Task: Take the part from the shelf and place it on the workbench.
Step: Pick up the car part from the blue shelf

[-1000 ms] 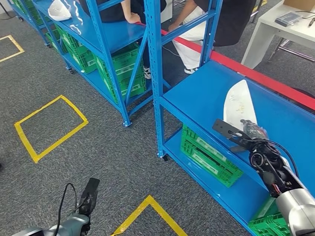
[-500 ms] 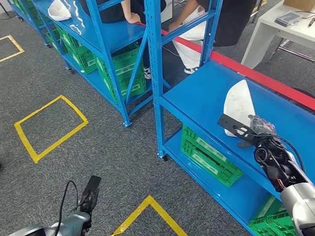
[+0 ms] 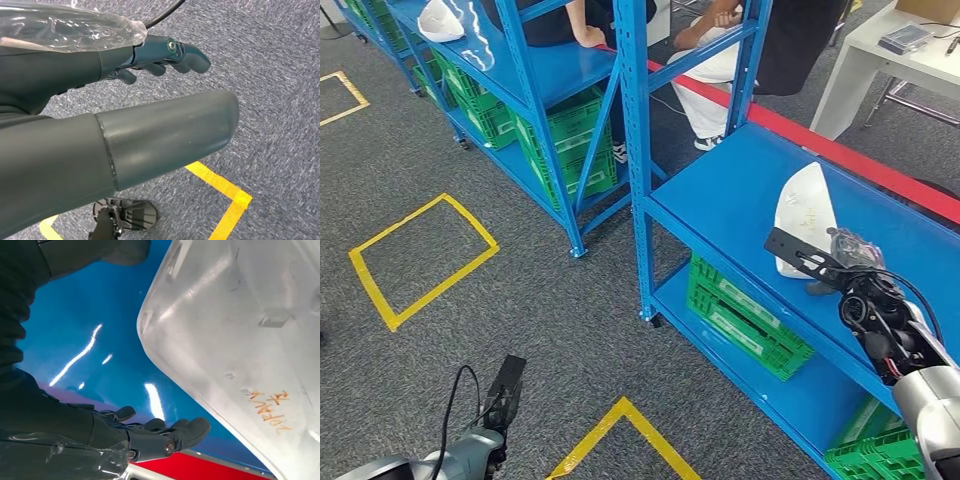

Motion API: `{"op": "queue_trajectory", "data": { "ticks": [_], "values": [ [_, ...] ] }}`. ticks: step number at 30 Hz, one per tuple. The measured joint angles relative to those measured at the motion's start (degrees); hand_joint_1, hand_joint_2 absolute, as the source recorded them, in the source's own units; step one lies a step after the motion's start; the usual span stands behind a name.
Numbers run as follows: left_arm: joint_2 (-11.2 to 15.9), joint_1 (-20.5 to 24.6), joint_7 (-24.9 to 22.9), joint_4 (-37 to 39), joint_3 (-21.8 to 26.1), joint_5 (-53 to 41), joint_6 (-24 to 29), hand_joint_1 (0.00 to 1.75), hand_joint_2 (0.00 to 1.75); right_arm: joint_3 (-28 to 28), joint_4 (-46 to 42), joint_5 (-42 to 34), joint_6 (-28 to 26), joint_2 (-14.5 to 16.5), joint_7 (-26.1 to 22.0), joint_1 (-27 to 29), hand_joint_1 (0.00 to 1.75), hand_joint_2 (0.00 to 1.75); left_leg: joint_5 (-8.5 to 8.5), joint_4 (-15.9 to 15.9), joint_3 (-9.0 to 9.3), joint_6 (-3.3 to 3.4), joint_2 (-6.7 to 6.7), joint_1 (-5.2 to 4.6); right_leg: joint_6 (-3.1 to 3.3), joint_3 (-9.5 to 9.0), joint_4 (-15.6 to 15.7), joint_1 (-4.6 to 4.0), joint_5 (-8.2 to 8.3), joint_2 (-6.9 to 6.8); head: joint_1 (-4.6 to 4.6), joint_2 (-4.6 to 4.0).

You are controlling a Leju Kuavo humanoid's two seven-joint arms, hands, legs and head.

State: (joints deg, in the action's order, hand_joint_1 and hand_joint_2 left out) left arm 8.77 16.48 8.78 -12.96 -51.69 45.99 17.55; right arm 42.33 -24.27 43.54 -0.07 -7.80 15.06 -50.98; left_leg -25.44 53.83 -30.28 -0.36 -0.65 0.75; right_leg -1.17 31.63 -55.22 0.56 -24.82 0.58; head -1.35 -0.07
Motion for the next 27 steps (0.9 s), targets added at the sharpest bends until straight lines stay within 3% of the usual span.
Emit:
{"op": "queue_trajectory", "data": {
  "ticks": [8, 27],
  "values": [
    [0.0, 0.0, 0.2, 0.0, 0.0, 0.2, 0.0, 0.00, 0.00, 0.4, 0.4, 0.0, 0.2, 0.0, -0.4, -0.1, 0.00, 1.75, 0.00, 0.0, -0.01, 0.00, 0.00, 0.00, 0.00, -0.01, 0.0, 0.00, 0.00, 0.00, -0.01, 0.00],
    [-0.2, 0.0, 0.7, 0.0, 0.0, 0.5, 0.0, 0.00, 0.00, 1.1, 1.0, -2.7, 1.1, 1.7, -8.4, -0.3, 0.00, 1.75, 0.00, 0.0, -0.03, 0.00, -0.01, 0.00, 0.00, -0.01, 0.0, 0.00, 0.00, -0.02, -0.01, 0.00]
  ]
}}
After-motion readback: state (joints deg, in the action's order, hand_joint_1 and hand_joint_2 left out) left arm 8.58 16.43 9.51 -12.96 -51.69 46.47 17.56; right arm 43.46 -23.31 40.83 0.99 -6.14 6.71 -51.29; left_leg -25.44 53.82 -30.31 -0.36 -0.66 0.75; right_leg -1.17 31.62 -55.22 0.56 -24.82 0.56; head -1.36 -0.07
